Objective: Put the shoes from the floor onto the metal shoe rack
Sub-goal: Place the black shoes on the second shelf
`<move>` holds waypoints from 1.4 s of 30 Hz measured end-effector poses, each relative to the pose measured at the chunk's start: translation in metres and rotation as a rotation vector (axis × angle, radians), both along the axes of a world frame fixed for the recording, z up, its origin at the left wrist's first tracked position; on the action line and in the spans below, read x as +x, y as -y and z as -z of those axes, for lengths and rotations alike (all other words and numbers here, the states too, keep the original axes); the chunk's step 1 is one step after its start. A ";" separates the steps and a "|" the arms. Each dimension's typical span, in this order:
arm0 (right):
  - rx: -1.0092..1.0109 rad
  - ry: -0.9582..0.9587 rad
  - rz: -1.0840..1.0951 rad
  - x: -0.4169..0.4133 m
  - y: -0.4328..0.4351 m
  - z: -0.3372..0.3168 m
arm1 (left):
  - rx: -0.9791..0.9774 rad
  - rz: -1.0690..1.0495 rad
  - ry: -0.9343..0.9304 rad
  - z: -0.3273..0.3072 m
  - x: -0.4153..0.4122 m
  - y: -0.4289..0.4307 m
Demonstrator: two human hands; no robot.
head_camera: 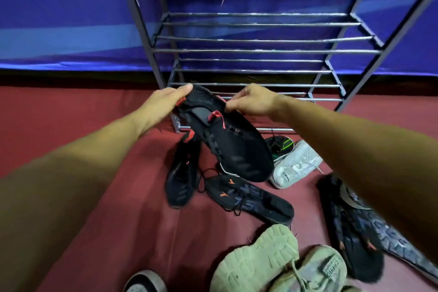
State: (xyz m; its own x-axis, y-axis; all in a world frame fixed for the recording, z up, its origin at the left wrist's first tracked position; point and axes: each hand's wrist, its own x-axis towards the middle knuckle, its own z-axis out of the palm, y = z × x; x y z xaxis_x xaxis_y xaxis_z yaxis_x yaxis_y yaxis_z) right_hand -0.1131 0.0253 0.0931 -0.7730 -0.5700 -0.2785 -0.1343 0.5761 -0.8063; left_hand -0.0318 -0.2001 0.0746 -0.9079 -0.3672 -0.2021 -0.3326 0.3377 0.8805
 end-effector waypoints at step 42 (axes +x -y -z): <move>-0.817 0.364 0.422 -0.024 0.137 -0.011 | 0.704 -0.234 -0.235 -0.034 -0.032 0.039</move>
State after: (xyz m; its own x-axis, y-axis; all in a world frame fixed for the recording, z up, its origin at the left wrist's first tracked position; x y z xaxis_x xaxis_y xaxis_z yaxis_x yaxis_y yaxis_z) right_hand -0.1370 -0.1118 0.1040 -0.9023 -0.3903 -0.1832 0.2891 -0.2325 -0.9286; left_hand -0.0640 -0.2390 0.1089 -0.8707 -0.4110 -0.2702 -0.1039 -0.3833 0.9178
